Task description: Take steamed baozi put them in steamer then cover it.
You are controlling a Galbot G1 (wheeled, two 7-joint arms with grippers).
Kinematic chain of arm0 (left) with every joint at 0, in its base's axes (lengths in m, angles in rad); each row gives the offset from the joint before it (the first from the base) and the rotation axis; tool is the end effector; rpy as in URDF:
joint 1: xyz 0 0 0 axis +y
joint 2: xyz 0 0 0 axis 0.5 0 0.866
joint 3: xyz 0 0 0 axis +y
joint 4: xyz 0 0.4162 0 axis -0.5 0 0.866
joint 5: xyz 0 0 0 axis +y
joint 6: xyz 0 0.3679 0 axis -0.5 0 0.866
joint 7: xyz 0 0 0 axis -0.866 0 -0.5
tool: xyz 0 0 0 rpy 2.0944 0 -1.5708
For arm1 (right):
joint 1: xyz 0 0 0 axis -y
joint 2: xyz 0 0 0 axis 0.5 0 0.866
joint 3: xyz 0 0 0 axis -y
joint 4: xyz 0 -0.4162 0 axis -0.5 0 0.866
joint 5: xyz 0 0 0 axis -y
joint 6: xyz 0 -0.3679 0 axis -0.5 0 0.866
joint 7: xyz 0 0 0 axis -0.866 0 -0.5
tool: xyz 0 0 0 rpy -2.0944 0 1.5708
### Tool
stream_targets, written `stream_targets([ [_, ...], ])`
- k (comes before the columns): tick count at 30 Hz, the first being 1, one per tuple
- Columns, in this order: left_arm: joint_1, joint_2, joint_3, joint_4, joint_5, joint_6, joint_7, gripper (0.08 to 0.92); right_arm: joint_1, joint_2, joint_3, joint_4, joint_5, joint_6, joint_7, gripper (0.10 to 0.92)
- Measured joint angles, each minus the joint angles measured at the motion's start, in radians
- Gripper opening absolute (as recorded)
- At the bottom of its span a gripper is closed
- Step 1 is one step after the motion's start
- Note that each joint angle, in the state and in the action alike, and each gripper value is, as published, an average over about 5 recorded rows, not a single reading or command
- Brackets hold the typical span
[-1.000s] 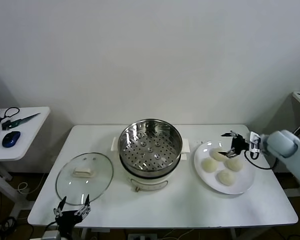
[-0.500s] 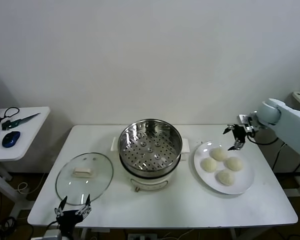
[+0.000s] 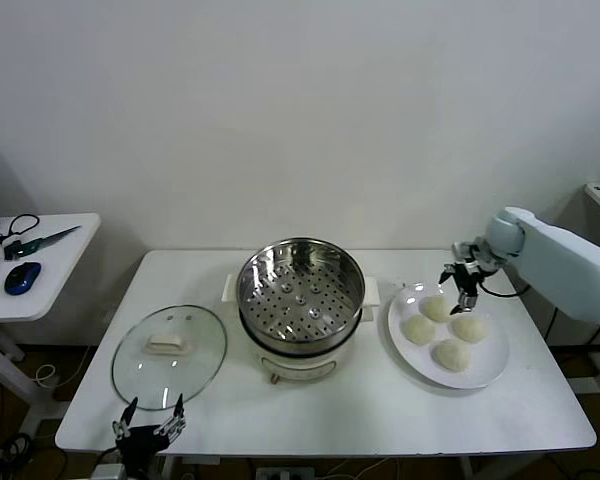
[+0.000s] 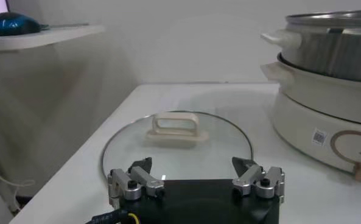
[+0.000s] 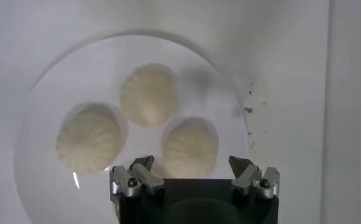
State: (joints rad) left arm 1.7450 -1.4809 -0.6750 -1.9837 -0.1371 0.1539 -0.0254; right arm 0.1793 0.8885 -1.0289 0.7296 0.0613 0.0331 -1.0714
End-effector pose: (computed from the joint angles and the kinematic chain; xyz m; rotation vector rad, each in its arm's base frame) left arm 0.0863 0.0747 -0.4155 0.1750 -2.7116 -0.0249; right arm 0.6515 -0.2451 -0.2288 1.2334 -1.3880 1.3146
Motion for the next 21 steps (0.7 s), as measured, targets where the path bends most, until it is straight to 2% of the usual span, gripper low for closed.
stream_targets([
  [18, -0.014, -0.001, 0.001, 0.012, 0.001, 0.0, 0.0, 0.823, -0.068, 0.091, 0.092, -0.162, -0.056, 0.013, 0.019, 0.819],
  [21, -0.013, 0.002, -0.003, 0.012, 0.0, 0.0, -0.001, 0.823, -0.069, 0.097, 0.095, -0.171, -0.059, 0.013, 0.018, 0.786],
])
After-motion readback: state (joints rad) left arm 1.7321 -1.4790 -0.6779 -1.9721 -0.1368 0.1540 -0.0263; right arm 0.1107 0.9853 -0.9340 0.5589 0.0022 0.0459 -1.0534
